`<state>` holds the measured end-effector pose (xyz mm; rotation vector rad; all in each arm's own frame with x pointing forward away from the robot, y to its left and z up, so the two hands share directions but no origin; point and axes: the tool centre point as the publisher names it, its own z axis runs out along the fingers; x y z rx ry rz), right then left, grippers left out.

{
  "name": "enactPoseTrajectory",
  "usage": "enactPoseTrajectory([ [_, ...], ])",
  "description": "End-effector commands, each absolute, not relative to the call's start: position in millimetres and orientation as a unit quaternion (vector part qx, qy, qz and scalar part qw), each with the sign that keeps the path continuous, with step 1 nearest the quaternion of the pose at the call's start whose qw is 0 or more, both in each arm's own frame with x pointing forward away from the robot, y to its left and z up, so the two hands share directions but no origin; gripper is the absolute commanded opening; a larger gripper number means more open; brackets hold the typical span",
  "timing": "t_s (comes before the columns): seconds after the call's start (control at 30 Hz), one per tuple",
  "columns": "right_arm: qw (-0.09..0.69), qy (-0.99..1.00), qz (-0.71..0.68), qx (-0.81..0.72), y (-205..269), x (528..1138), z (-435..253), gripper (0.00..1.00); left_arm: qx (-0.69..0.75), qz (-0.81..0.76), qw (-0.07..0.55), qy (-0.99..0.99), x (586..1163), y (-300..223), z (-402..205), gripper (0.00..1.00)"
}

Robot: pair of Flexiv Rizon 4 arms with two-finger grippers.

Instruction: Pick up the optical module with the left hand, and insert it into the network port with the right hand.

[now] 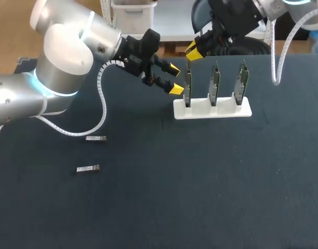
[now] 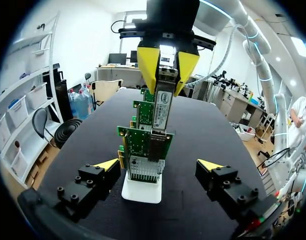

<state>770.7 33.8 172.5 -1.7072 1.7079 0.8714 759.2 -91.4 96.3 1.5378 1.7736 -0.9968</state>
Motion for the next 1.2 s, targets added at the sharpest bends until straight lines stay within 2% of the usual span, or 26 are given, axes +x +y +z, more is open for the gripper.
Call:
enactPoseTrajectory([
  [0.03, 0.285, 0.644, 0.317, -0.636, 34.1, 768.6, 169.7, 0.0, 0.577, -0.373, 0.29, 0.666, 760.4, -92.2, 95.9, 1.0],
  [1.2, 0.283, 0.639, 0.311, -0.644, 30.6, 767.0, 169.5, 0.0, 0.577, -0.373, 0.29, 0.666, 760.4, -92.2, 95.9, 1.0],
])
